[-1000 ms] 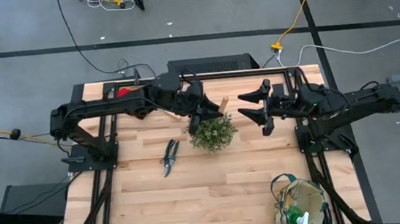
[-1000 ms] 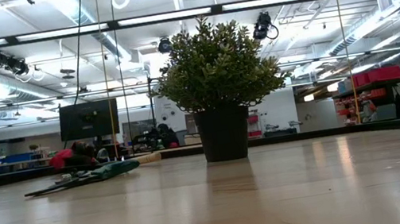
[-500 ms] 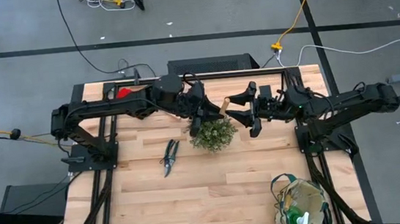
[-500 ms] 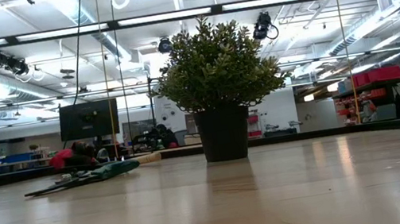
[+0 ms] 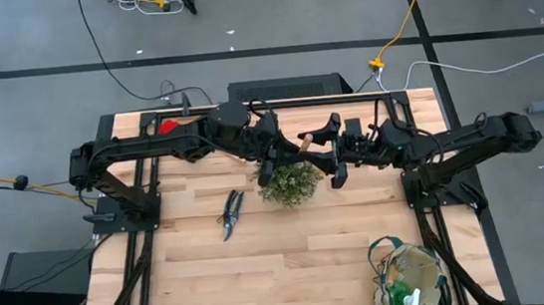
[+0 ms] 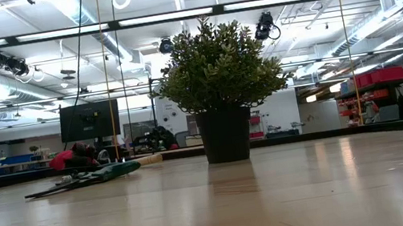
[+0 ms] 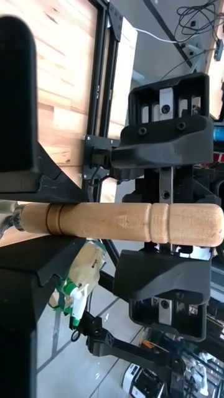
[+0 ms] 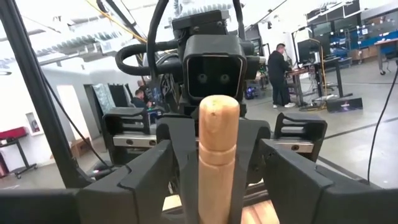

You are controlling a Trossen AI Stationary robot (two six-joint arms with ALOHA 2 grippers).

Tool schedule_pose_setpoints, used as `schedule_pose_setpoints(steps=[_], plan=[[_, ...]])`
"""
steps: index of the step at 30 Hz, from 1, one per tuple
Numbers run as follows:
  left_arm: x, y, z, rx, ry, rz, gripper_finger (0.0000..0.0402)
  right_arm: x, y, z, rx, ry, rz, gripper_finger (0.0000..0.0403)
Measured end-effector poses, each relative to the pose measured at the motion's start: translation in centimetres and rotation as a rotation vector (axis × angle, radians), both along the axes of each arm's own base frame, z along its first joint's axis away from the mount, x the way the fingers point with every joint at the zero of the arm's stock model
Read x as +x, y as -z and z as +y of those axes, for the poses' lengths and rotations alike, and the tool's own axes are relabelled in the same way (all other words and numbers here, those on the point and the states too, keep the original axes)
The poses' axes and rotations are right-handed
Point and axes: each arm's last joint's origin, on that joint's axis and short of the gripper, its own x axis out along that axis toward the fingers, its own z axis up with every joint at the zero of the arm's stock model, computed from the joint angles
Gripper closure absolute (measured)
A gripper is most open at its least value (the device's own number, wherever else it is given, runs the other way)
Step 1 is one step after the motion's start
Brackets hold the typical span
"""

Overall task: Pick & Place Garden tools in Gardening bag
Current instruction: Put the hand trowel into the white gardening bag

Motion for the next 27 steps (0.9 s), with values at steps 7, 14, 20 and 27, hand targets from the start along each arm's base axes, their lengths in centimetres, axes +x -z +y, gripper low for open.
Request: schedule_pose_setpoints(steps=[7,14,20,27], plan=[[-0.01,0.06,0.0,-0.001,0.0,0.006,0.0323,0.07,0.07,0.0,-0.001,0.0,0.003,0.0197],[-0.06,0.22,-0.01,-0.003,0.0,0.024,0.0322,0.07,0.06,0.0,-0.001,0.0,0.002,0.0246],[-0.06,0.25,-0.01,-0.004,0.0,0.028,0.0324,0.07,0.07,0.0,-0.001,0.0,0.003,0.0277],[-0.06,0.25,-0.01,-0.003,0.0,0.028,0.0323,0.07,0.07,0.0,-0.001,0.0,0.003,0.0304]])
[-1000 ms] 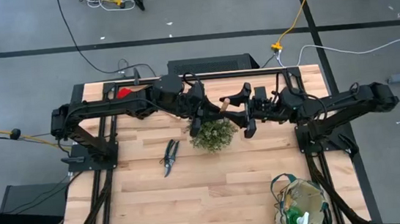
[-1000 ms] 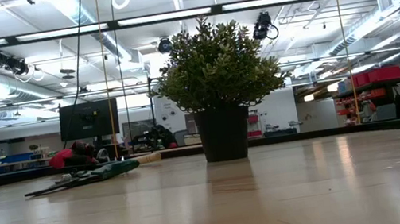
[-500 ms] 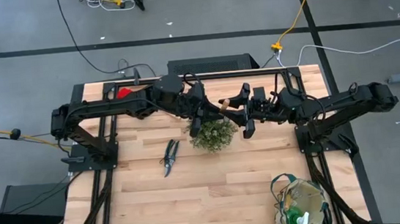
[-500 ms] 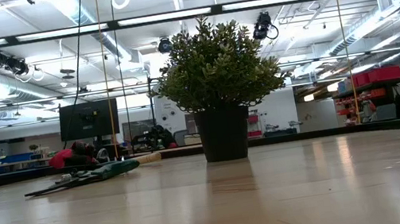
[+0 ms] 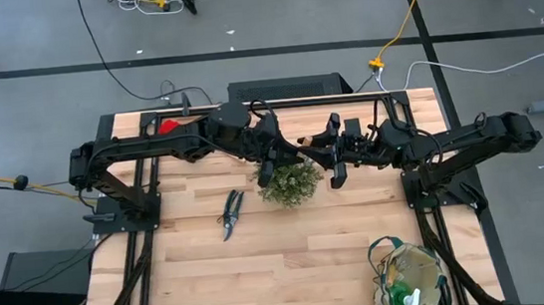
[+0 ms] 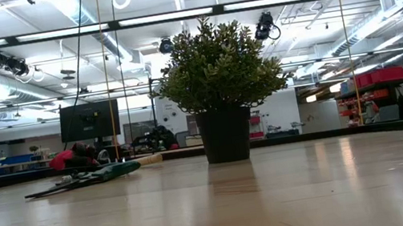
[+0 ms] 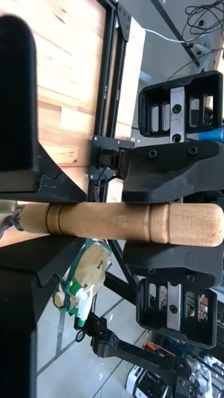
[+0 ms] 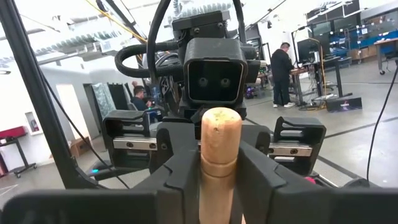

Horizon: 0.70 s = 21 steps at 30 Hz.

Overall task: Pick & Place Garden tools in Gardening bag
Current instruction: Put the hand trowel into the white gardening bag

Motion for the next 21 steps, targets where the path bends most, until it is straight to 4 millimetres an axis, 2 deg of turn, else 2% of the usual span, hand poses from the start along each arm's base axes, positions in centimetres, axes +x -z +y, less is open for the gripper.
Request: schedule_pose_setpoints(steps=[13,21], plan=[[-0.01,0.0,0.0,0.0,-0.001,0.0,0.0323,-0.01,-0.01,0.02,-0.003,-0.002,0.0,0.0323],[-0.01,0.01,-0.01,-0.002,0.001,0.0,0.03,0.0,-0.01,0.1,-0.037,-0.028,0.002,0.0326]])
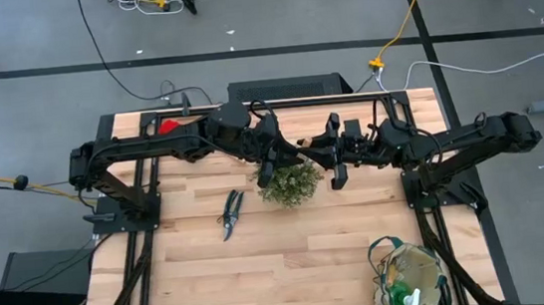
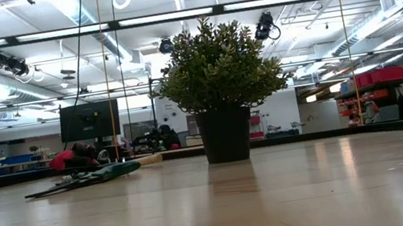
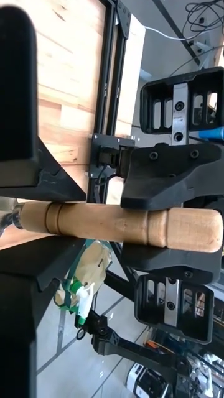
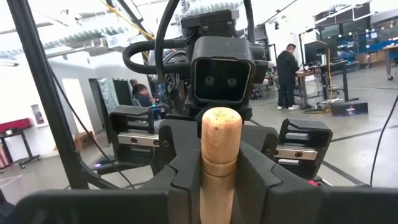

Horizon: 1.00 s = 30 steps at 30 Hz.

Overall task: Pick & Place Garden tools in Gardening bag
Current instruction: Put the hand trowel into the white gardening bag

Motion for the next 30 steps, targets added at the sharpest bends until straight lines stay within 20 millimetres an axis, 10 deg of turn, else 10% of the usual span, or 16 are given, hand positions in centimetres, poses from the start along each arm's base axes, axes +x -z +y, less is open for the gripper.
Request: schedule_pose_setpoints(steps=[30], plan=[[-0.02,-0.05,0.05,-0.029,-0.02,0.004,0.0175,0.03,0.14,0.11,-0.006,-0.031,0.012,0.0327]])
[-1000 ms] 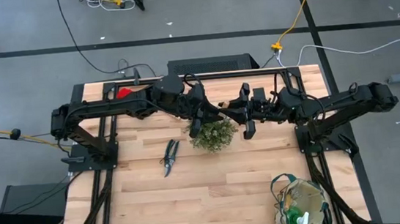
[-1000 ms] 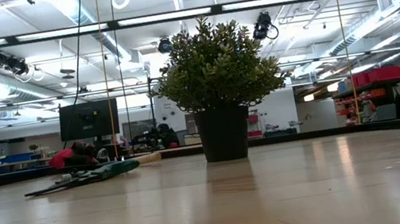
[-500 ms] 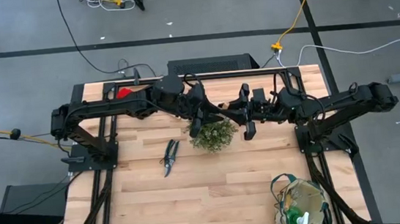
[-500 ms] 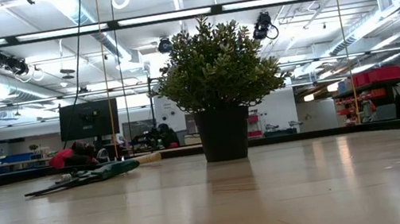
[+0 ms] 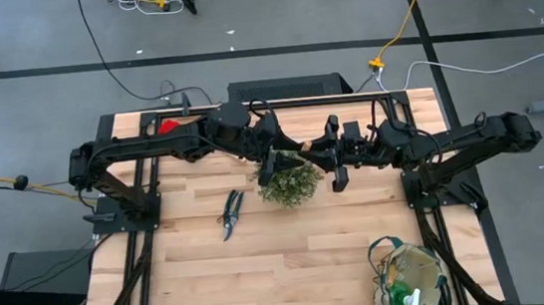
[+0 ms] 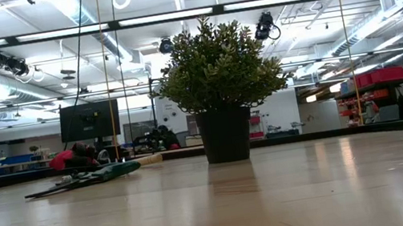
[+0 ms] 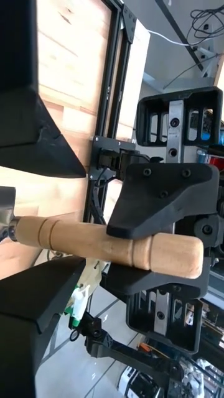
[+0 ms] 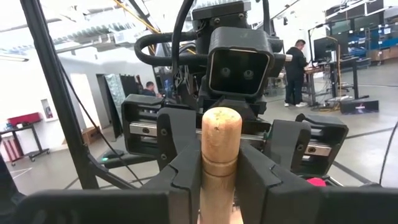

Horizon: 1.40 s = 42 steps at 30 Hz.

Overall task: Pick & Place Garden tools in Gardening bag
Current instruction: Put the hand trowel into the white gardening bag

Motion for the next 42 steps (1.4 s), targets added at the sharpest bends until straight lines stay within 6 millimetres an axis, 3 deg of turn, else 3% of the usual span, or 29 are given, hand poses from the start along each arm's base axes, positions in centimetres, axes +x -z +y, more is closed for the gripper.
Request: schedule_pose_setpoints(steps=[6,22,28,38,42], plan=[[-0.4,-0.3,-0.1,-0.009,0.034,0.006,0.0175,-0.1,-0.1,0.0,-0.008,-0.01,0.004,0.0327],[-5.6,-3.9,-0.3,0.066,-0.065,0.007,0.0234,-3.4,-1.7,-0.1,-0.053,-0.007,0.029,0.0327],[-6.2,-4.4,-0.3,0.068,-0.072,-0.011,0.028,-4.8,-2.0,-0.1,-0.089,-0.046,0.064,0.0327],[-6.4,-4.5,-0.4,0.041,-0.08,-0.002,0.0391,-6.7,-1.9,0.5,-0.169,-0.091,0.134,0.0327],[-6.4,-4.5,-0.3,0.039,-0.098,0.0,0.0393,-7.1,-1.9,1.0,-0.186,-0.117,0.142,0.0327]])
